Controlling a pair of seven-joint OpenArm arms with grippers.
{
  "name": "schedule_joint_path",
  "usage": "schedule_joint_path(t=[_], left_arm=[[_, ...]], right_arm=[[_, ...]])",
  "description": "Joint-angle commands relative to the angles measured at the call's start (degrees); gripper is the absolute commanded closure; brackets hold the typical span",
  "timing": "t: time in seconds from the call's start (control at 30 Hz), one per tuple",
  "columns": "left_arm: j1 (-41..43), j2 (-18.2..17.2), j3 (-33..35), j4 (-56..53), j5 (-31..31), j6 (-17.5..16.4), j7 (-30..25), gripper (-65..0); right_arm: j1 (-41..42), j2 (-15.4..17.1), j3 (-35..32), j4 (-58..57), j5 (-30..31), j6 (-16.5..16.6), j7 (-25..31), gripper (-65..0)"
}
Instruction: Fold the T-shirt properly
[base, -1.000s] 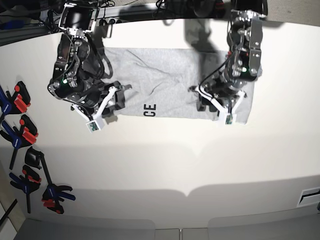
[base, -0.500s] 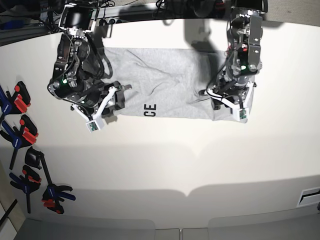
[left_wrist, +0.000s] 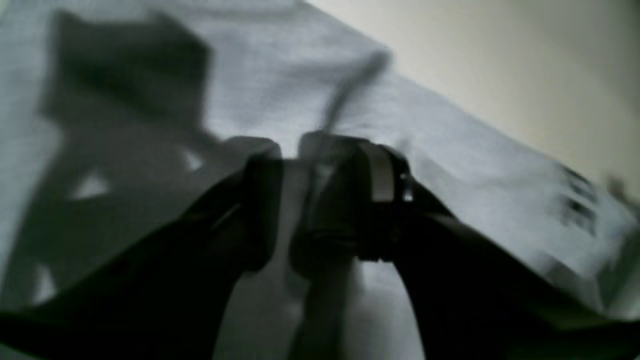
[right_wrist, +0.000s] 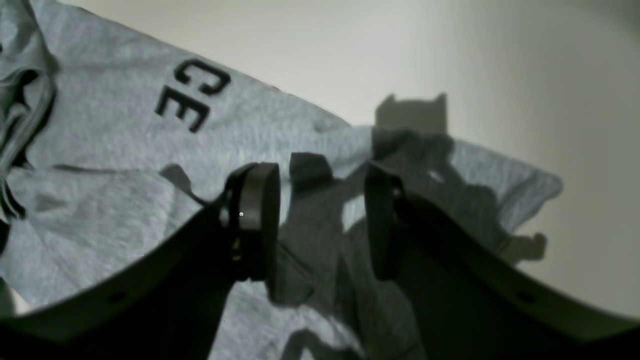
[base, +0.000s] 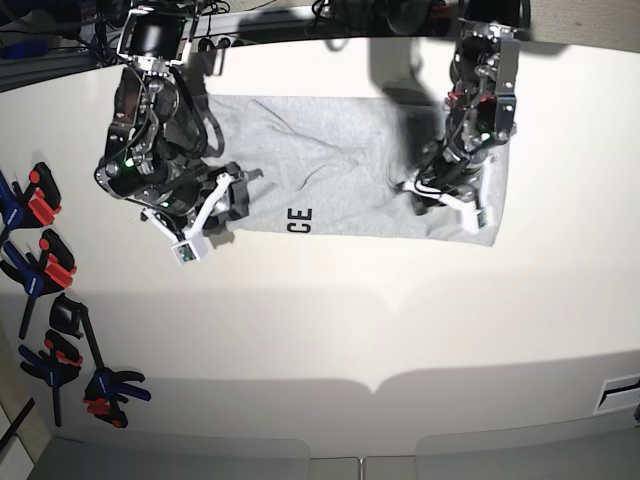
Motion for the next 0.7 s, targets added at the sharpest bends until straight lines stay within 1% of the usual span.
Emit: schedule_joint_path(t=[0.0, 0.07, 0.1, 0.17, 0.27, 0.37, 0.4, 0.43, 0.5, 0.57, 0.63, 0.67], left_arm=[[-2.12, 1.16, 0.17, 1.18, -2.95, -4.00, -1.27, -22.2], [-3.50, 2.51, 0.20, 1.16, -6.78, -10.78, -1.25, -22.2], [-4.02, 3.41, 0.31, 1.14, -7.85, -13.53, -1.25, -22.2], [-5.09, 4.94, 1.31, 0.70, -8.24, -16.44, -1.51, -22.2], [-7.76, 5.62, 3.69, -0.79, -8.17, -16.74, -2.05, -22.2], [-10.25, 5.44, 3.85, -0.59, -7.72, -17.07, -0.13, -22.2], [-11.21, 5.29, 3.87, -0.59, -7.54, -17.66, 1.11, -22.2], [-12.11, 5.16, 3.87, -0.59, -7.56, -18.32, 2.32, -22.2], [-13.60, 5.18, 3.87, -0.59, -7.65, -20.13, 4.20, -22.2], [-14.38, 5.18, 3.87, -0.59, -7.78, -21.68, 4.63, -22.2], [-14.60, 5.20, 3.87, -0.59, -7.80, -21.90, 4.59, -22.2], [-14.58, 5.18, 3.87, -0.59, -7.80, -21.90, 4.59, -22.2]], right_arm=[[1.07, 0.46, 0.22, 1.07, 0.63, 0.61, 1.18, -26.1], [1.07, 0.46, 0.22, 1.07, 0.61, 0.61, 1.18, -26.1], [1.07, 0.48, 0.22, 1.07, 0.63, 0.61, 1.16, -26.1], [1.07, 0.48, 0.22, 1.07, 0.61, 0.61, 1.18, -26.1], [1.07, 0.46, 0.22, 1.07, 0.59, 0.61, 0.81, -26.1], [1.07, 0.55, 0.26, 1.07, 0.37, 0.59, -2.54, -26.8], [1.03, 0.79, 0.26, 1.05, 0.39, 0.59, -3.45, -28.9], [0.90, 1.05, 0.28, 1.05, 0.42, 0.48, -3.23, -31.9], [1.01, 1.53, 0.33, 1.05, 0.42, 0.24, -1.53, -39.2], [1.36, 1.64, 0.33, 1.05, 0.28, -0.13, -0.24, -45.4], [1.95, 1.60, 0.37, 1.05, -0.35, -1.62, -0.20, -46.4], [2.21, 1.62, 0.63, 1.07, -1.22, -3.41, -0.74, -46.4]])
